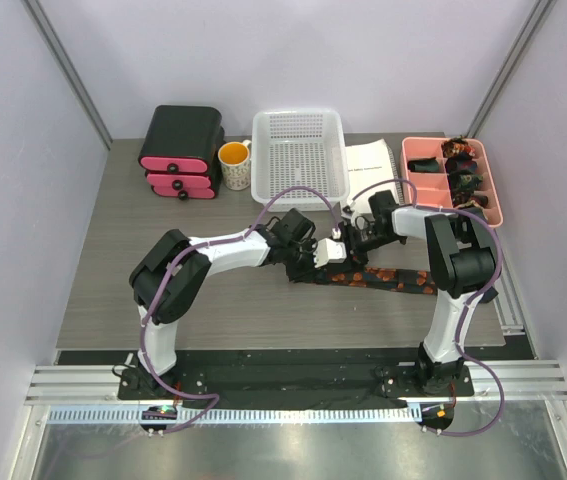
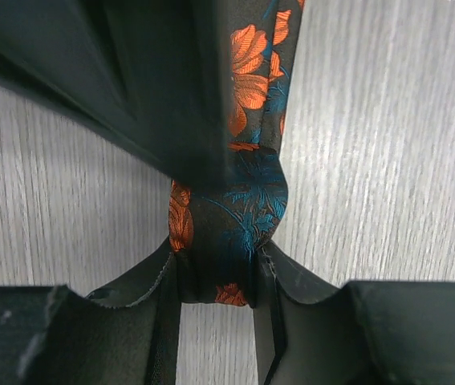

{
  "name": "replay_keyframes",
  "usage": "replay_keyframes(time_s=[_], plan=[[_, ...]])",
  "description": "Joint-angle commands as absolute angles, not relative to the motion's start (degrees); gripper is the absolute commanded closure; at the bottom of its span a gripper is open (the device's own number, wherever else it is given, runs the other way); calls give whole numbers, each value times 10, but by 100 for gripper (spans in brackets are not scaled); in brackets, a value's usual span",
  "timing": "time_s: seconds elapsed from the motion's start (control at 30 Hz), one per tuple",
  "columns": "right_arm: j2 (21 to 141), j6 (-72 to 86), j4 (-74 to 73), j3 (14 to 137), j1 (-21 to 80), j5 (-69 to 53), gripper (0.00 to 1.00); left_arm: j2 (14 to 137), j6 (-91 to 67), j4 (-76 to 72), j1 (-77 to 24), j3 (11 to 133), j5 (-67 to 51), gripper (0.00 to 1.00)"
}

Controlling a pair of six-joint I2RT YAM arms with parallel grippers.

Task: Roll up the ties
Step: Roll the tie at the center of the board.

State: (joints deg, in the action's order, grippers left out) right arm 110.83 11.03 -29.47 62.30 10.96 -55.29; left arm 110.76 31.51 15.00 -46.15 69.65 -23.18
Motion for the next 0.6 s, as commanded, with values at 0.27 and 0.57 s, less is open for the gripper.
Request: replay_keyframes(time_s=[0.27,0.57], plan=[[1149,160,-220,613,156,-537,98,1152,287,288,-461,742,-159,61],[1231,120,-251,605,128,-497,99,1059,188,87,-376,632,-358,27]])
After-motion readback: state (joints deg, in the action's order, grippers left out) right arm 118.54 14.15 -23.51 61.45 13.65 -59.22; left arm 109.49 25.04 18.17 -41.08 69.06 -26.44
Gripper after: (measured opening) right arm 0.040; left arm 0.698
